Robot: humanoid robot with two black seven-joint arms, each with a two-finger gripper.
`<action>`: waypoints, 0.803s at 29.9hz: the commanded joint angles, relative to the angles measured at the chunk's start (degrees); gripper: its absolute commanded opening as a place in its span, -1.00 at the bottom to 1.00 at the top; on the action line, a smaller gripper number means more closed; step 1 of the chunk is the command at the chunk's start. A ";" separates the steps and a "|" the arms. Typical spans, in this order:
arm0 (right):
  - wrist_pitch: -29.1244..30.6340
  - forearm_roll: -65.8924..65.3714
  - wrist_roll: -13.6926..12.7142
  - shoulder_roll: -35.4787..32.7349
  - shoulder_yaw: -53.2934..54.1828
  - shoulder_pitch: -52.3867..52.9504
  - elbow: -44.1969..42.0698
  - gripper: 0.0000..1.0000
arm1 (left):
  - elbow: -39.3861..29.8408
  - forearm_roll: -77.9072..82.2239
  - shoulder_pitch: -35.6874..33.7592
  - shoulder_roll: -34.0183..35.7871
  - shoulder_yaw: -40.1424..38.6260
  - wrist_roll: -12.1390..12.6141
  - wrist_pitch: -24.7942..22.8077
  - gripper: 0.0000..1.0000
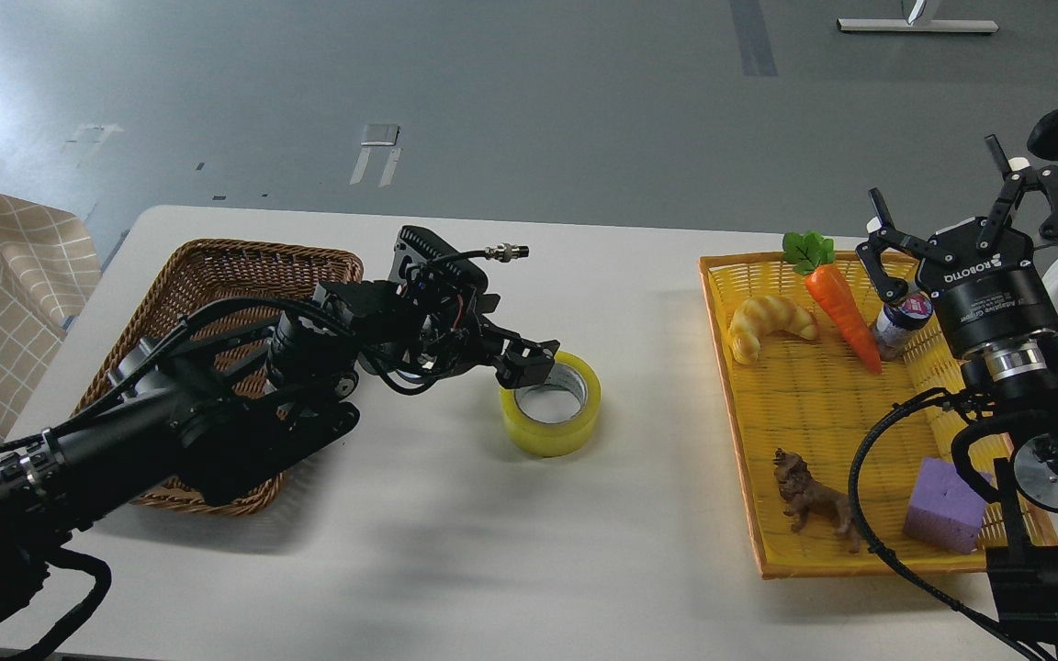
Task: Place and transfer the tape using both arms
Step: 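Reach the left gripper toward the tape roll and grip its rim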
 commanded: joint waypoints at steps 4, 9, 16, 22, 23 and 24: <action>0.00 0.00 -0.01 0.09 0.00 -0.08 0.00 0.97 | 0.87 -0.04 0.59 -0.51 1.83 0.45 0.00 0.93; 0.00 0.00 -0.01 0.09 0.00 -0.26 -0.09 0.97 | 1.83 -0.04 0.68 -1.82 3.23 0.80 0.00 0.93; 0.00 0.00 -0.01 0.00 0.00 -0.52 -0.09 0.97 | 5.52 -0.21 0.85 -4.02 3.32 0.62 0.00 0.69; 0.00 0.09 -0.01 0.09 0.00 -0.78 0.00 0.97 | 6.75 -0.12 0.77 -4.02 3.32 0.71 0.00 0.31; 0.00 0.00 -0.01 0.09 0.00 -0.78 0.00 0.97 | 6.75 -0.04 0.77 -4.02 3.32 0.71 0.00 0.28; 0.00 0.08 -0.01 0.09 0.00 -0.78 0.00 0.97 | 6.75 -0.04 0.77 -4.02 3.41 0.71 0.00 0.26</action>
